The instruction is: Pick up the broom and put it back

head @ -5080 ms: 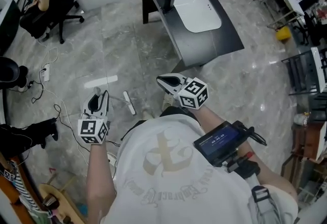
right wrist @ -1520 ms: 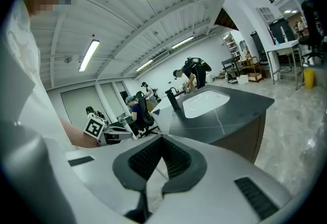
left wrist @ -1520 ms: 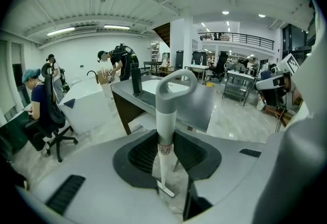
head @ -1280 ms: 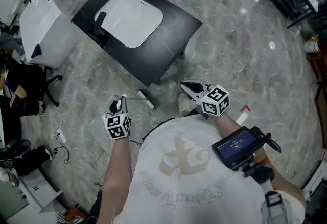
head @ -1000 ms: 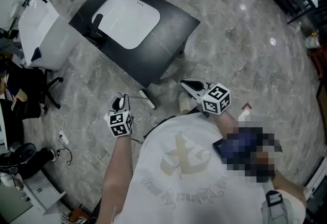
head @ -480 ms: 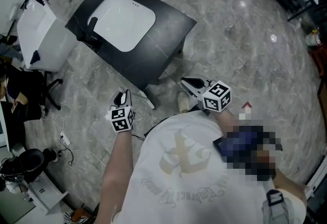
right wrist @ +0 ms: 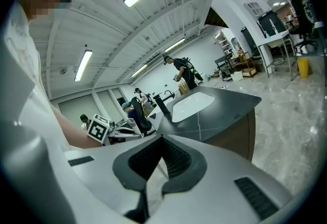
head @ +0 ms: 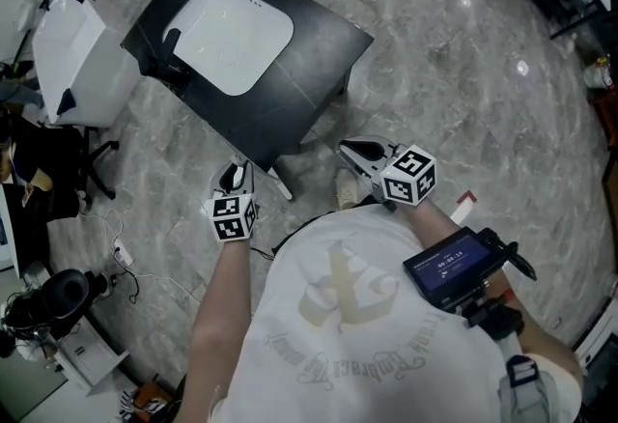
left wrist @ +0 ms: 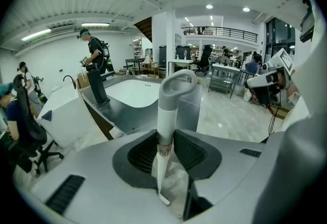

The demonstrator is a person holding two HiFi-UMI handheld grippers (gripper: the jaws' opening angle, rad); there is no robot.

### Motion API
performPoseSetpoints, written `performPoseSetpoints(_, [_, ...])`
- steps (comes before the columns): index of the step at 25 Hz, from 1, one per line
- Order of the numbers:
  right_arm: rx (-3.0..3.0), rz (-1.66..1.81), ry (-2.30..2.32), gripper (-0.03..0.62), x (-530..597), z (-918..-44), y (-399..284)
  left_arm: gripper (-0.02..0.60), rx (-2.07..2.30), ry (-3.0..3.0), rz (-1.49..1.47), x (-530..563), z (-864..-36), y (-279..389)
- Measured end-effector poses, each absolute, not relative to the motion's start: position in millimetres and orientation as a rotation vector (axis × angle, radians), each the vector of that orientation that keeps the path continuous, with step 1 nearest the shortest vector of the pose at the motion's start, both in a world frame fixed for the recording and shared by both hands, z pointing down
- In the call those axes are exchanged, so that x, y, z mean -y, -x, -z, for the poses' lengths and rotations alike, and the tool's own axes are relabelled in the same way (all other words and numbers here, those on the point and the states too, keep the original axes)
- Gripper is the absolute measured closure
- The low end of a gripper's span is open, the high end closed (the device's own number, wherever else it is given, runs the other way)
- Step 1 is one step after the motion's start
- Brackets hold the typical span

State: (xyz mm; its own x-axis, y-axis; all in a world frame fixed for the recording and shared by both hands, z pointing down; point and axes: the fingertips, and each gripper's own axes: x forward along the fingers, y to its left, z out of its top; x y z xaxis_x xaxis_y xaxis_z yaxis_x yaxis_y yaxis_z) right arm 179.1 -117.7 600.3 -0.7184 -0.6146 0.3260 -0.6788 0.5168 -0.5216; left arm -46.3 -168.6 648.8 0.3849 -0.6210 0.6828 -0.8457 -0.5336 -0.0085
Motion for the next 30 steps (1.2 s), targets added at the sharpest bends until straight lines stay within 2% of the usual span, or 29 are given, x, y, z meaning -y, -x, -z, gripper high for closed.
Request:
performPoseSetpoints(10, [2.655,-0.983,-1.085,0.577,124,-597,-175,0.469,1.304,-2.281,-0.881,162,-642,53])
performPoseSetpoints(16, [2.67,-0.986,-1.02,0.577,145,-611,-194,0.434,1.352,-2.246,-0.848,175,-652,37])
performPoseSetpoints(24, [2.671,-0.973,-0.961,0.577,145,-616,-194,0.422,1.395,-2.218,-0.803,167,-652,43])
performPoseSetpoints(30, [2.667,-0.922,-0.95,0.577,114,-602,-165,0.422,1.405,-2.239,-0.726,139,-636,70])
